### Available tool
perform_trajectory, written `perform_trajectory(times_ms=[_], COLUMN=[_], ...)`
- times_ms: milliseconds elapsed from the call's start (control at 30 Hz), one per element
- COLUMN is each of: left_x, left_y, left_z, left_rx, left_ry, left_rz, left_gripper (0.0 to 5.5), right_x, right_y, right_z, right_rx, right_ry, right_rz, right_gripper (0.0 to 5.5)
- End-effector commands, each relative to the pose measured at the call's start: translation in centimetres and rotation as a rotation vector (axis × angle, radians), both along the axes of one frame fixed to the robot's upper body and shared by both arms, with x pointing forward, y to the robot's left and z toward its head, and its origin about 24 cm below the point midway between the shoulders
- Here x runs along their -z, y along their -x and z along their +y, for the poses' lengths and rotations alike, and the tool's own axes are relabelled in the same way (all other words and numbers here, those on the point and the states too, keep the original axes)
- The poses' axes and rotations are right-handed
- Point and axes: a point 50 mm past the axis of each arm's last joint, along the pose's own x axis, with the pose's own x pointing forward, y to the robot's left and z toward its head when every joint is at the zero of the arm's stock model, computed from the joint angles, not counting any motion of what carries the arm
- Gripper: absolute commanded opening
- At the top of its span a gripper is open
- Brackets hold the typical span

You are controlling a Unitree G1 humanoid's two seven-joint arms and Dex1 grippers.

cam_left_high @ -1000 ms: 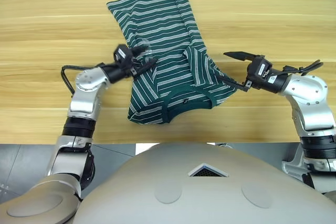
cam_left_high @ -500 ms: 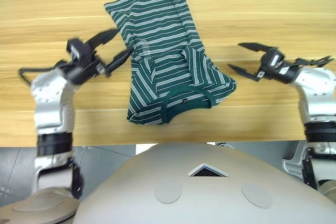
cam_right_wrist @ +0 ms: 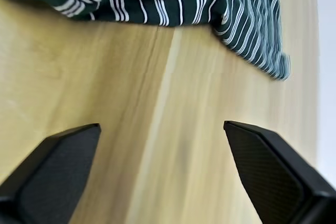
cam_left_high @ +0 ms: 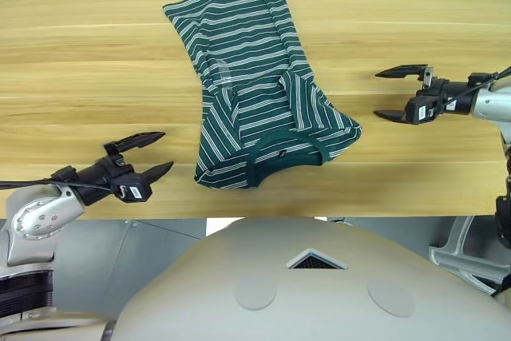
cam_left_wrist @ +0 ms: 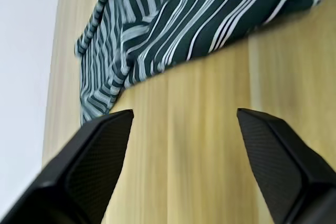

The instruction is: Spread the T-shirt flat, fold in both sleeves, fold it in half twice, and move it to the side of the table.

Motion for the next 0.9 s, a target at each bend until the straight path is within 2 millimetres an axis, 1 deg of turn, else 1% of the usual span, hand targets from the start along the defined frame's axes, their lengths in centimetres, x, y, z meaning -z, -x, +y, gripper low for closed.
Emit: perform_trajectory(times_ms=[33, 167, 267, 367, 500, 700, 800, 900], left_x=[1.5, 2.5, 3.0, 3.1, 3.6, 4.0, 4.3, 4.6], left_y=[-0.5, -0.9, -1.1, -1.6, -1.8, -2.2, -2.5, -2.6], left_z=[-0.4, -0.4, -0.5, -0.6, -0.6, 0.3, 1.1, 0.9], left_rx=[0.098, 0.162, 0.206, 0.230, 0.278, 0.325, 0.349, 0.396], left_ry=[-0.069, -0.112, -0.134, -0.139, -0.172, -0.237, -0.283, -0.285], left_rz=[0.050, 0.062, 0.058, 0.038, 0.035, 0.042, 0.050, 0.054], left_gripper=[3.54, 3.54, 3.54, 3.54, 3.54, 3.54, 3.54, 3.54], right_x=[2.1, 2.2, 2.1, 2.2, 2.5, 2.8, 3.1, 3.4], right_y=[0.2, 0.3, 0.7, 1.3, 2.0, 2.7, 3.1, 3.5], right_z=[2.9, 5.1, 6.1, 6.3, 5.8, 6.8, 6.8, 6.7], right_rx=[-0.164, -0.306, -0.428, -0.486, -0.499, -0.545, -0.548, -0.562], right_ry=[0.003, -0.040, -0.051, -0.057, -0.058, -0.103, -0.098, -0.085], right_rz=[0.011, -0.030, -0.039, -0.027, 0.008, 0.011, 0.025, 0.043], right_gripper=[4.38, 4.38, 4.38, 4.38, 4.38, 4.38, 4.38, 4.38])
